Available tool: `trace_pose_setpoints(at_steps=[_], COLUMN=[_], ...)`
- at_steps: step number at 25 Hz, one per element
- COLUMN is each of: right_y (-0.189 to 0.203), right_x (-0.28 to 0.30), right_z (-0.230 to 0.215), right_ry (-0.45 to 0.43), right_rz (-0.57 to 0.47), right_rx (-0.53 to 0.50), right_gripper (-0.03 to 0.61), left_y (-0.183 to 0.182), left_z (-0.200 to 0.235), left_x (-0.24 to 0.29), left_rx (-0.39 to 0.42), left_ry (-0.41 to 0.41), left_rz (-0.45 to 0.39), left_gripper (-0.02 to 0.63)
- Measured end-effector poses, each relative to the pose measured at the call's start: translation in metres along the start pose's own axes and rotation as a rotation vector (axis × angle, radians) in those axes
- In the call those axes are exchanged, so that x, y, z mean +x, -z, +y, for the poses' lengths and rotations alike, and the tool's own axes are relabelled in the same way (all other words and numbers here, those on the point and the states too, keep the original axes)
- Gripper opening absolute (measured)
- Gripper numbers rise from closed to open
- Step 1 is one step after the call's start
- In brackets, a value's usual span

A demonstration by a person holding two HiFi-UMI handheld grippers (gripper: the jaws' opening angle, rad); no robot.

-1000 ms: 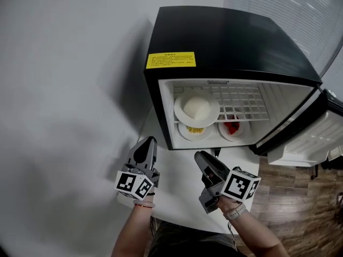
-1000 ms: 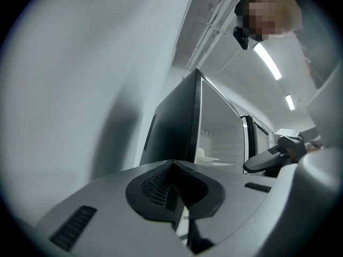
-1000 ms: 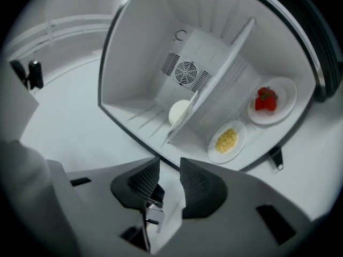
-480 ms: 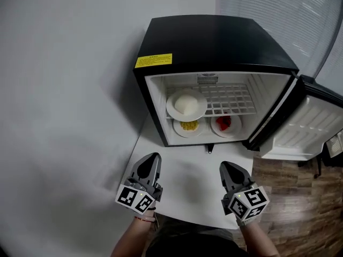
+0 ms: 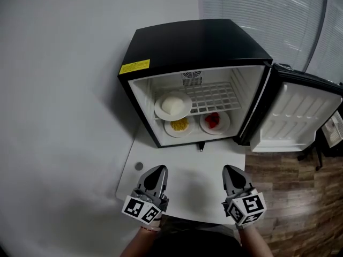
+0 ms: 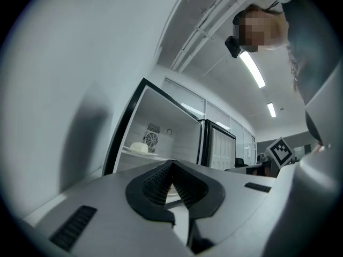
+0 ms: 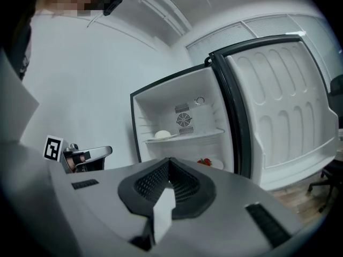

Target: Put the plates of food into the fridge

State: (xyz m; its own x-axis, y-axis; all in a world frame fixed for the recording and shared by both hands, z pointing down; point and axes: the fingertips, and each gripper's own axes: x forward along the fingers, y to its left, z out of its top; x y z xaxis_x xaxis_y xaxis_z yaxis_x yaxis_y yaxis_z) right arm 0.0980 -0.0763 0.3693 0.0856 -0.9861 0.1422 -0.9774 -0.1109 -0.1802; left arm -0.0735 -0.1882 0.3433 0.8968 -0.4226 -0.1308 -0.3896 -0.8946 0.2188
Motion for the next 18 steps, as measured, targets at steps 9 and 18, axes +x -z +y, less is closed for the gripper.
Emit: trace_pose_setpoints(at_steps=[9,18], right_y=[-0.005,-0.009], right_x=[-0.008,0.005], right_z=[-0.001,0.004], right_ry=[0.011,0.006], right_rz=[0.009,-0.034], right_rx=[-0.062,-0.145], right_gripper=[0.005,0.005], left_y=[0.001,0.0], left_z=[-0.001,0.005], left_x=[-0.002,0.007], left_rx=[-0.002,0.002], left_ry=[-0.016,-0.01], left_rz=[0.026,0.034], left_gripper=[0.006,0.006])
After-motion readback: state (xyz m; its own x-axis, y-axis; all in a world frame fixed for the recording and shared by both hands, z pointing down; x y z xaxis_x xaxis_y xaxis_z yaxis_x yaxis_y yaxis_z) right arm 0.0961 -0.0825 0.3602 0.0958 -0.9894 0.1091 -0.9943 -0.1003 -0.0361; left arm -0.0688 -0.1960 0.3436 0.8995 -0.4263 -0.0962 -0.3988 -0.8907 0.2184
